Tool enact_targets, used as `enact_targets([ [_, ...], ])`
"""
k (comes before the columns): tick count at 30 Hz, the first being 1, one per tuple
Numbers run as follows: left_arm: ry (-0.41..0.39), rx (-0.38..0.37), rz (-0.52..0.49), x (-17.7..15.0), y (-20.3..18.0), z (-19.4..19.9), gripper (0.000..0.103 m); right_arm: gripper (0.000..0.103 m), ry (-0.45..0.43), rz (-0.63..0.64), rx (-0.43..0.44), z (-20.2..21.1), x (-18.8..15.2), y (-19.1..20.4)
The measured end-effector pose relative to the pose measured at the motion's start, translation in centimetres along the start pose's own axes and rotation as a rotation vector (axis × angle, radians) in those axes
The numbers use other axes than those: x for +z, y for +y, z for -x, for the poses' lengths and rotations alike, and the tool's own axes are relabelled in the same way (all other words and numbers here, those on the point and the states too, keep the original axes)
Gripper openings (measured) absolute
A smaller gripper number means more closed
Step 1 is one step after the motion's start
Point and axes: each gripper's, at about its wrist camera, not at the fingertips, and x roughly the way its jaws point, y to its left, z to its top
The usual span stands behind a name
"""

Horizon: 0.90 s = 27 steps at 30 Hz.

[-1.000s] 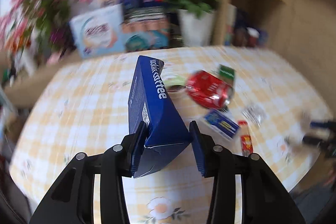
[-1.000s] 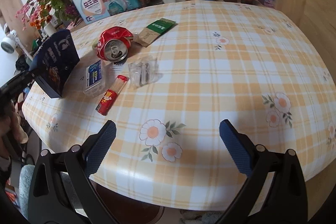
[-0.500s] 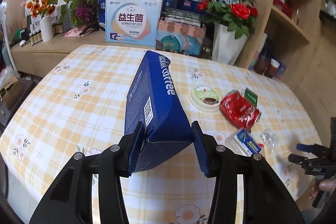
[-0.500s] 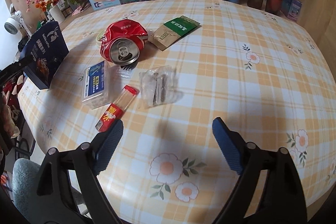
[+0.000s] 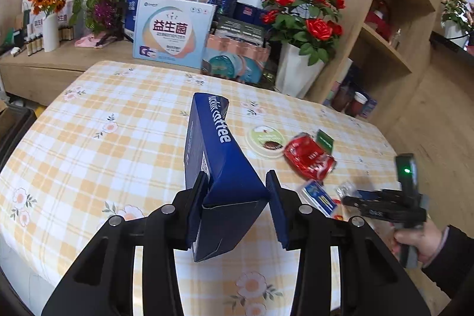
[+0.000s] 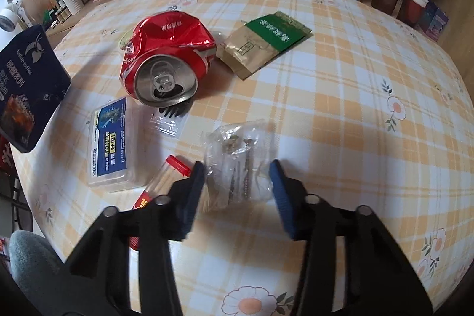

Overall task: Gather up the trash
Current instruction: 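Grasp the small clear bag of screws with the right gripper, then carry the blue box and screw bag to the bin with both grippers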

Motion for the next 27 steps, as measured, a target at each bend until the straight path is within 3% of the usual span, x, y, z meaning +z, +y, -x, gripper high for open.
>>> enact_targets([
  [5, 0.007, -0.027, -0.012, -0.4, -0.4, 1.0, 0.039, 0.032, -0.022, -0.015, 0.0, 0.9, -0.4, -0.1],
  [27, 0.008, -0.13, -0.094, -1.3, -5.7, 5.9, 0.038, 0.029, -0.176, -0.083, 0.097, 9.9, -4.6, 0.4],
])
